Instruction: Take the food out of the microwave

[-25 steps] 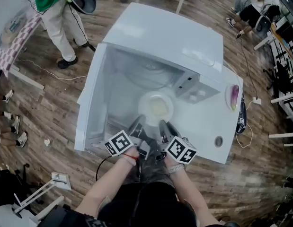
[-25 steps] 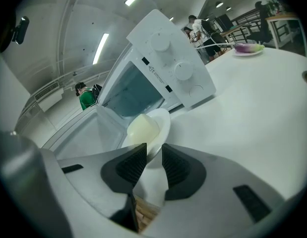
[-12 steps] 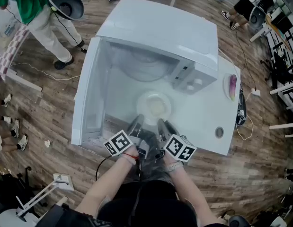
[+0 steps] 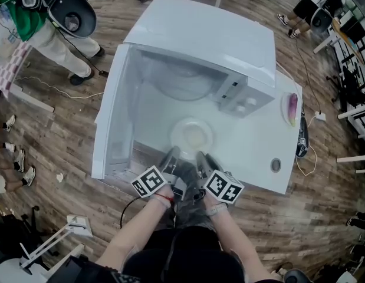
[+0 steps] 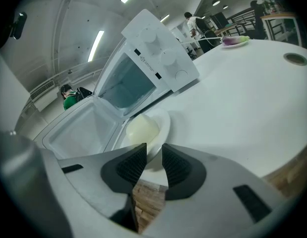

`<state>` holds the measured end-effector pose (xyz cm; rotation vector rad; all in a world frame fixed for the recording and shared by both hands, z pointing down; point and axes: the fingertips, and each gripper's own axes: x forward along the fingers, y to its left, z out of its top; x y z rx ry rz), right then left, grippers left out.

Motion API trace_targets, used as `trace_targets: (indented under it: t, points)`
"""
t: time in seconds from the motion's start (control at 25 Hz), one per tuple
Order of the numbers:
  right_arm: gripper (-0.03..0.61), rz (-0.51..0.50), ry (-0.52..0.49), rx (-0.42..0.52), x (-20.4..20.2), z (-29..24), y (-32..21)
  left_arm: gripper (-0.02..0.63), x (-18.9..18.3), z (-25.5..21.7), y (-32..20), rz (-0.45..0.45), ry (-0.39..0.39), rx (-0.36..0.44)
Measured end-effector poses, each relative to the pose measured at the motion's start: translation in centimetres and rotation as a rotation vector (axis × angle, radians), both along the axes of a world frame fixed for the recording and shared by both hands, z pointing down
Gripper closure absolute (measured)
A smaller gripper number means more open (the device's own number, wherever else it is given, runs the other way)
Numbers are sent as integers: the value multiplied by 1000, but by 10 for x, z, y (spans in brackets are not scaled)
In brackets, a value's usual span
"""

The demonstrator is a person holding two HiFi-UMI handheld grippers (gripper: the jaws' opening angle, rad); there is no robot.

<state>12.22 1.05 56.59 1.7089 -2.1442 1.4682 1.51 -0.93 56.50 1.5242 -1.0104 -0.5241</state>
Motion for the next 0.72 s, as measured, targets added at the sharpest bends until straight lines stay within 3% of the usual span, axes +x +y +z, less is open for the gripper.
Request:
trace_targets:
  t: [0.52, 0.72]
  points:
    - [468, 14, -2, -23, -4, 11, 1, 582, -5, 10, 5, 5, -21, -41]
    - [469, 46, -11, -27, 1, 9, -1, 578, 0, 9, 4, 54, -44, -55]
